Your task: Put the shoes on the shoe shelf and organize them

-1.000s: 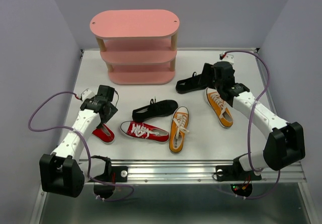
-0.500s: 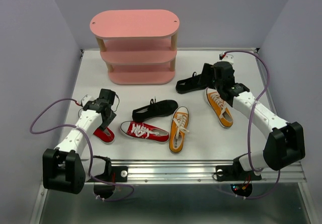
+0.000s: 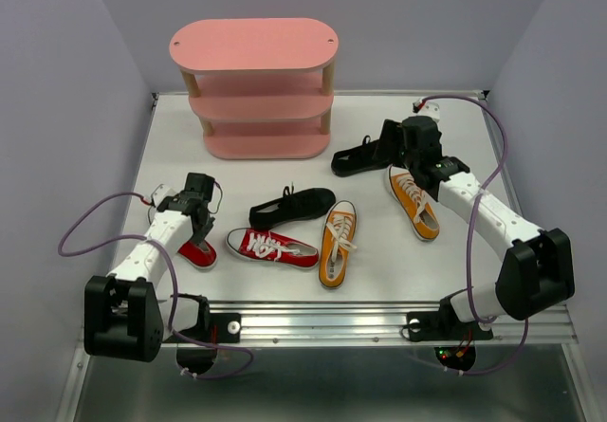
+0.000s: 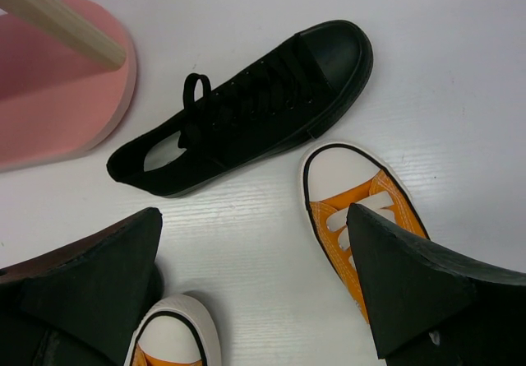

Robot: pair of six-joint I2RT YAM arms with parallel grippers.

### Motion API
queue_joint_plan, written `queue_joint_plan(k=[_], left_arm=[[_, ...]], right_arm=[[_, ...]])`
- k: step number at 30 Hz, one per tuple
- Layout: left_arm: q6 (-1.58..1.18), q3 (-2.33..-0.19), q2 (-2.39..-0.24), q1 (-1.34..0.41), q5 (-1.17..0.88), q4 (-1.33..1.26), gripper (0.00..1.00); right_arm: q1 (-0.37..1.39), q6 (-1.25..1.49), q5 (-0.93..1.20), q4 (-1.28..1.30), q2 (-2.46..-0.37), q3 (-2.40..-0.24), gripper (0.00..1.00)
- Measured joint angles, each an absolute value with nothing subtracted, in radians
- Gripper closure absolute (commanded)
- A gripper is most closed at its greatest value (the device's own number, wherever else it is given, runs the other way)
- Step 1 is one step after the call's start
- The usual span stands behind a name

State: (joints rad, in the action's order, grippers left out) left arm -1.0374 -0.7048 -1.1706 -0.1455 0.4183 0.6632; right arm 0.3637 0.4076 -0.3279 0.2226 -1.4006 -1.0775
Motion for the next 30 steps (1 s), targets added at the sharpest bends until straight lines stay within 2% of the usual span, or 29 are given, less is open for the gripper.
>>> queue_joint_plan(k=[1, 2, 11, 21, 30], left_arm=[[-1.033, -0.702, -1.173, -0.144, 0.418, 0.658, 0.97], [-1.032, -0.701, -1.176, -0.143, 0.418, 0.656, 1.00], [-0.901, -0.782, -1.189, -0.142, 0.437, 0.663, 1.00], [-0.630, -1.120, -1.190, -0.155, 0.514, 0.765, 1.00], [-0.419, -1.288, -1.189, -0.167, 0.524, 0.833, 1.00]], right_arm=[[0.364, 0.408, -0.327, 0.223, -1.403, -1.077, 0.00], [0.364, 0.408, -0.327, 0.223, -1.403, -1.077, 0.00], [0.364, 0.409, -0.327, 0.223, -1.403, -1.077, 0.00], [0.364, 0.411, -0.327, 0.223, -1.416, -1.078, 0.00], [0.364, 0.419, -0.310, 0.224, -1.454, -1.095, 0.00]])
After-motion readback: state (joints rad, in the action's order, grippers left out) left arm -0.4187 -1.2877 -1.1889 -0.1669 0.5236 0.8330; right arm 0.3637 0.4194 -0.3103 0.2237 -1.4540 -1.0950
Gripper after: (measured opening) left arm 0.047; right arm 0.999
